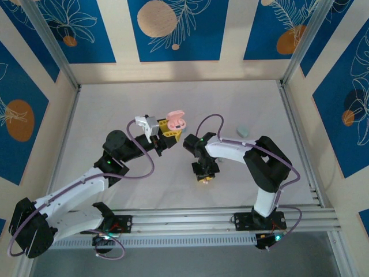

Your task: Insert wireless bluetooth earbuds into charging case

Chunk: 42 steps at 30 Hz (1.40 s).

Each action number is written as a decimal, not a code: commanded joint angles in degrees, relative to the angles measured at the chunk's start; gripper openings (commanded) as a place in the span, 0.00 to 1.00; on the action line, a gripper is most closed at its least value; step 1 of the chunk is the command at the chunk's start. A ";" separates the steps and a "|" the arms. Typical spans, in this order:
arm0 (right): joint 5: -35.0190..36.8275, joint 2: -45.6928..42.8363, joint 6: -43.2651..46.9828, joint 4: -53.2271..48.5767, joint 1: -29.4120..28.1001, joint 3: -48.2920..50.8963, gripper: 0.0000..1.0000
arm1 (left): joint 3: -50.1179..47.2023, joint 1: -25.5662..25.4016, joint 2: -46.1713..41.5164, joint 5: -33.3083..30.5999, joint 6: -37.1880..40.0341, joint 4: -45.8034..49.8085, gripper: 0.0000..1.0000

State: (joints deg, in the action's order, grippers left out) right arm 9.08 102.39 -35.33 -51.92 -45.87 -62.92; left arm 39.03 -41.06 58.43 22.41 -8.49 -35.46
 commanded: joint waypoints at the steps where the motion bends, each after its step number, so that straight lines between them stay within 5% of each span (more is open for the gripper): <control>1: 0.69 1.31 0.52 -1.73 -0.54 -1.20 0.26 | -0.09 -0.51 -0.63 -0.20 0.40 -0.93 0.33; 16: 1.17 1.49 0.53 -1.76 -0.81 -1.42 0.21 | 0.18 -0.51 -0.15 -0.09 0.05 -1.20 0.33; 23: -0.80 -5.92 -0.20 -2.25 0.98 -1.51 0.20 | 0.22 -0.51 0.01 -0.54 0.14 -1.32 0.33; 33: -24.43 -30.73 -4.84 7.88 15.38 -0.71 0.19 | -0.34 -0.38 1.32 -4.22 1.90 -0.05 0.33; 42: -42.49 -37.19 -8.53 15.28 22.44 -8.04 0.20 | -1.11 -0.34 5.11 -2.86 2.53 -3.72 0.33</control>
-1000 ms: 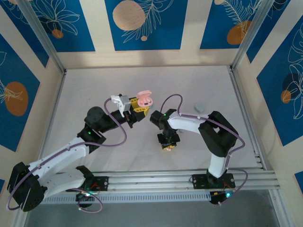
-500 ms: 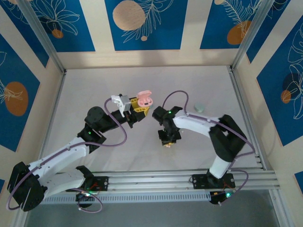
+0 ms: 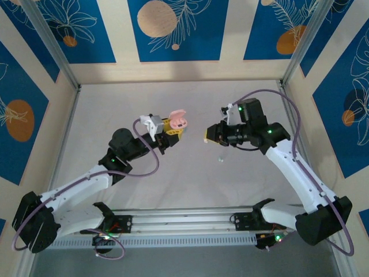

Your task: Insert wireless bluetooth earbuds into charging case

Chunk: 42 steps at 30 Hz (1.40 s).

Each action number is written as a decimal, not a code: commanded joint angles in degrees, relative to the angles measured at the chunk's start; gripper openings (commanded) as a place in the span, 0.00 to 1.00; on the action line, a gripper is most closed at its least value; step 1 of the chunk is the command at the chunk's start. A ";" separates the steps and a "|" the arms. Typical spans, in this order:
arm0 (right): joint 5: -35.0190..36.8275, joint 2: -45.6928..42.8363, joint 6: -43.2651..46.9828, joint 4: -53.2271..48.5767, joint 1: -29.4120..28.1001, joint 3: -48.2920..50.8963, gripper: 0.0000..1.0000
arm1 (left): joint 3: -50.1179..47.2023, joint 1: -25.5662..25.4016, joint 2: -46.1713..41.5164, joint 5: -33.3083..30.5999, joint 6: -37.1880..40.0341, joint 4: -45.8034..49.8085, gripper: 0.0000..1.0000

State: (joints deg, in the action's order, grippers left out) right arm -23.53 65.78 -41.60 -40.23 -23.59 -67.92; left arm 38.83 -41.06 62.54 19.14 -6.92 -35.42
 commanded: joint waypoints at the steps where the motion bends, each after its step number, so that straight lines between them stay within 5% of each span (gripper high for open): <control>1: -10.81 -0.51 -2.85 4.63 0.05 -3.73 0.20 | -1.10 -0.41 1.54 0.89 0.95 -4.57 0.33; 21: -5.91 7.85 -4.01 11.44 -8.92 -12.48 0.20 | -0.95 -0.37 5.07 4.37 2.00 -7.83 0.32; 42: -2.32 10.76 -3.04 9.91 -11.13 -14.47 0.20 | -0.42 -0.44 4.77 5.13 1.34 -7.21 0.32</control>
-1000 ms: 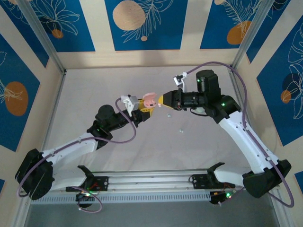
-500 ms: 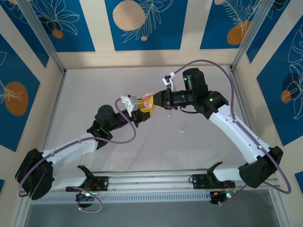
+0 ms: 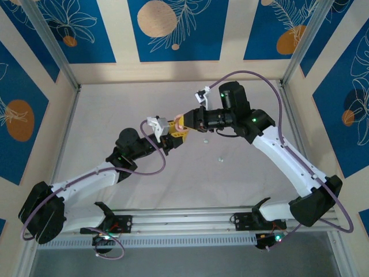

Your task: Insert wireless bluetooth earbuds into charging case

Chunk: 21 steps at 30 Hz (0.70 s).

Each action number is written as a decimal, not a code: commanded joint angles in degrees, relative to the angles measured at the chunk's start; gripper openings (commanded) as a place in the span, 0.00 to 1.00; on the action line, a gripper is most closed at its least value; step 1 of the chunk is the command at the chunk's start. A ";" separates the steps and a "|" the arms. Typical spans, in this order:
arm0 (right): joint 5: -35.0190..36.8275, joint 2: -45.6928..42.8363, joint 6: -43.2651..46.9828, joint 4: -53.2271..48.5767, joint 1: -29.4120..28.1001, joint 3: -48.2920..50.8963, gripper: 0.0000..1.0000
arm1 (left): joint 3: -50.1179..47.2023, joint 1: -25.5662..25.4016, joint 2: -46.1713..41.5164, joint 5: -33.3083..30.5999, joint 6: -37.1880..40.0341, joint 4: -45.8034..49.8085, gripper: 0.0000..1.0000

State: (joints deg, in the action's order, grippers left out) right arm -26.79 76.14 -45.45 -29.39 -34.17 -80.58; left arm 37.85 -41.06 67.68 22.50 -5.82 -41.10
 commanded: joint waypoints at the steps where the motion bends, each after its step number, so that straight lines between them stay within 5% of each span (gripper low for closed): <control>1: 0.95 0.48 0.89 -1.06 -0.71 -1.93 0.21 | 0.57 -0.50 -0.36 1.83 0.25 -1.52 0.32; 21: 7.83 2.14 4.58 -7.43 -3.14 -4.09 0.24 | 0.83 -0.44 -0.79 1.49 0.12 -1.52 0.32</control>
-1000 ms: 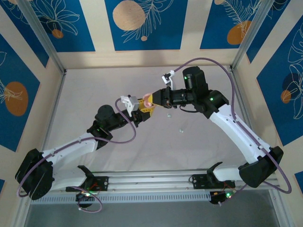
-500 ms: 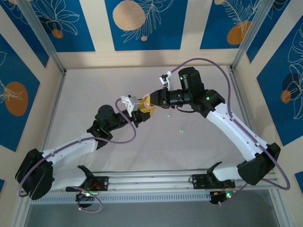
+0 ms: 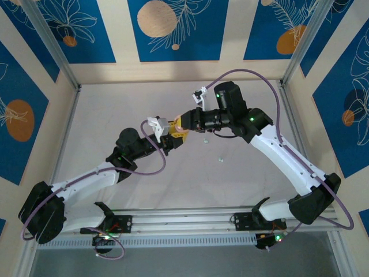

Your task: Insert wireless bluetooth earbuds into charging case

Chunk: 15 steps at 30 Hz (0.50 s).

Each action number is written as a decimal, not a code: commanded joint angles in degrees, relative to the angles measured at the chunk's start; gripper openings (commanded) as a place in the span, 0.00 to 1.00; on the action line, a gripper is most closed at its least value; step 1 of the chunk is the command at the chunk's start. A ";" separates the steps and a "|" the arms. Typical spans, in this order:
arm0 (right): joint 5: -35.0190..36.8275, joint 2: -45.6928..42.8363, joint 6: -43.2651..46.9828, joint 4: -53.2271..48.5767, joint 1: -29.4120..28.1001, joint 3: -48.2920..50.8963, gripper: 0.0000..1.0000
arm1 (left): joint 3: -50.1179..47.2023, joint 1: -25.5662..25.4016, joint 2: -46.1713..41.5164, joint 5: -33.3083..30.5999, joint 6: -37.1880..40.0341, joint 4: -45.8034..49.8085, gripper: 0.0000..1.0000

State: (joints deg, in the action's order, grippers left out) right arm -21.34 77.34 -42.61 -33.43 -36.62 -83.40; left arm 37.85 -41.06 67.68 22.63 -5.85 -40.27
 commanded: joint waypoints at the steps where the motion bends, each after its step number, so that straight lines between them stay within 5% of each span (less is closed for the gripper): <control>1: 2.54 0.97 1.85 -3.60 -0.82 -1.33 0.24 | 0.85 -0.51 -0.80 1.36 0.19 -2.36 0.32; 15: 2.85 1.06 1.26 -2.78 -1.26 -2.03 0.22 | 0.69 -0.45 -1.32 1.00 0.13 -2.16 0.32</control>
State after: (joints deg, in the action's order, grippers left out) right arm -18.20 77.71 -41.39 -35.33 -37.56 -84.29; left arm 37.85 -41.06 67.68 22.65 -5.85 -39.40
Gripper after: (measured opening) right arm 0.229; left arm 0.327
